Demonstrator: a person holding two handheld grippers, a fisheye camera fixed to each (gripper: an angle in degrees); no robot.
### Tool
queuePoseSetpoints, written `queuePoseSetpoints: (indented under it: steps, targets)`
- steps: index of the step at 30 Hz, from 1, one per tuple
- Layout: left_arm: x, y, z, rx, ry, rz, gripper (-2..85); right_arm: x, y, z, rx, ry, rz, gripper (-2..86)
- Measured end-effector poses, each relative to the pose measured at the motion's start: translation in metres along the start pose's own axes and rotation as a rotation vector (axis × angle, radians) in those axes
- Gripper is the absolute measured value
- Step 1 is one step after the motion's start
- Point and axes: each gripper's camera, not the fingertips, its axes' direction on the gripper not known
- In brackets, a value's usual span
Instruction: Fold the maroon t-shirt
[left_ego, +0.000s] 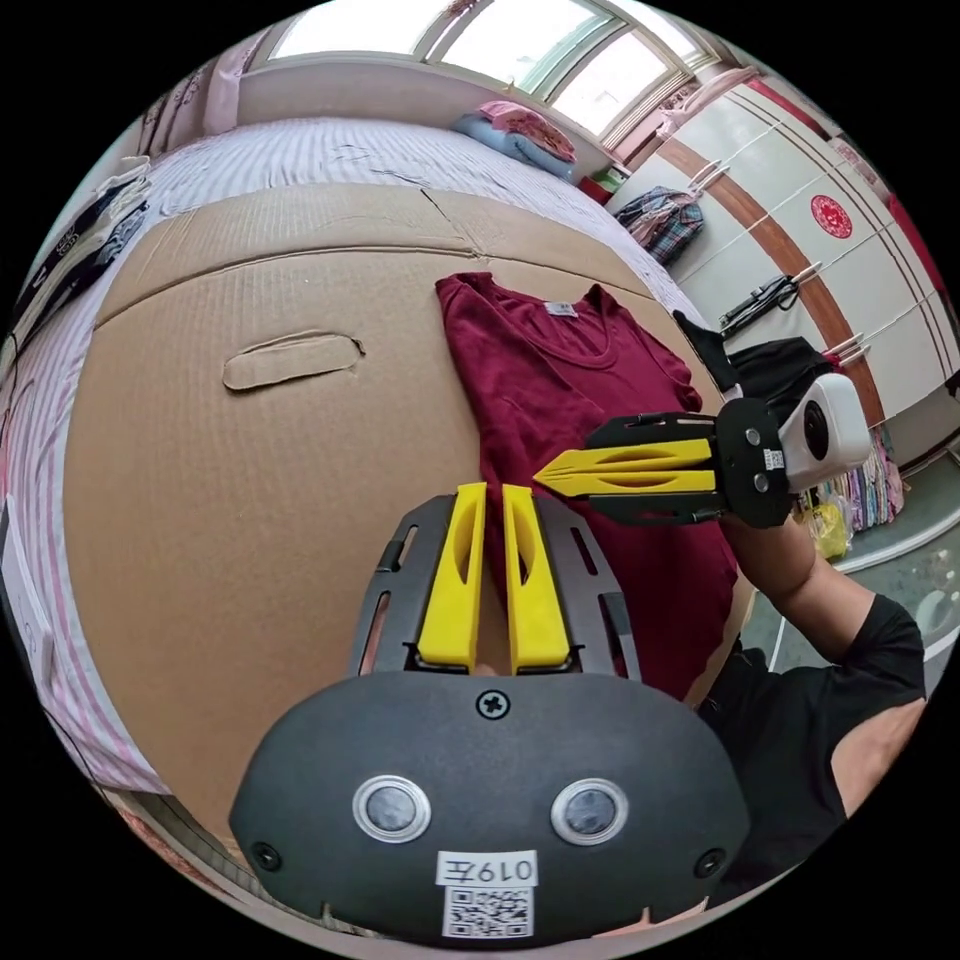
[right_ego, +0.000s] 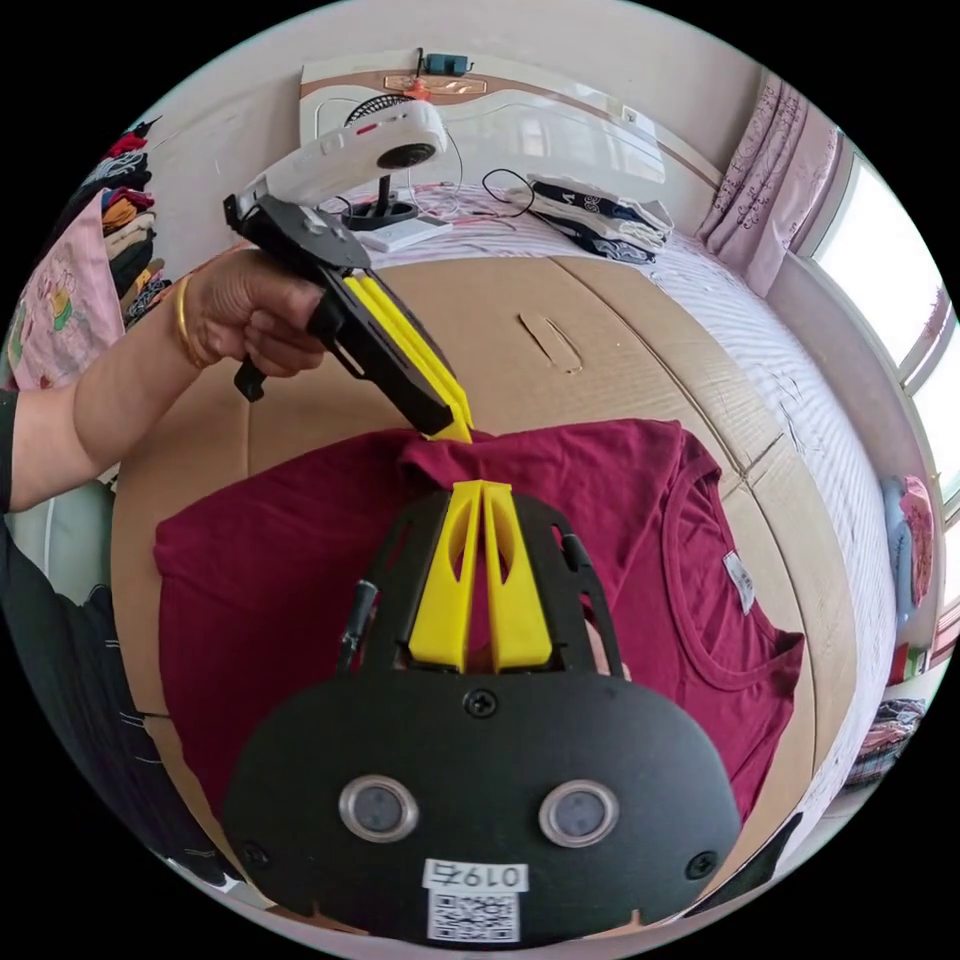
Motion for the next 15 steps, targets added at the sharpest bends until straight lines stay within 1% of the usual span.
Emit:
queuePoseSetpoints:
  steps: [6, 11, 13, 15]
  targets:
    - [-0.008, 0.019, -0.010, 0.059, -0.011, -0.082, 1.3, -0.003, 0.001, 0.008, 0.000, 0.023, -0.015, -1.0]
    - [-0.002, 0.033, -0.019, 0.108, 0.021, -0.100, 1.1, -0.012, 0.002, 0.017, 0.001, 0.055, -0.027, -0.8]
    - [0.002, 0.044, -0.032, 0.189, 0.059, -0.065, 1.2, -0.012, 0.004, 0.017, 0.012, 0.063, -0.007, -0.6]
    - [0.017, 0.063, -0.052, 0.284, 0.027, 0.057, 1.5, -0.014, 0.008, 0.011, 0.052, 0.077, 0.009, -0.1]
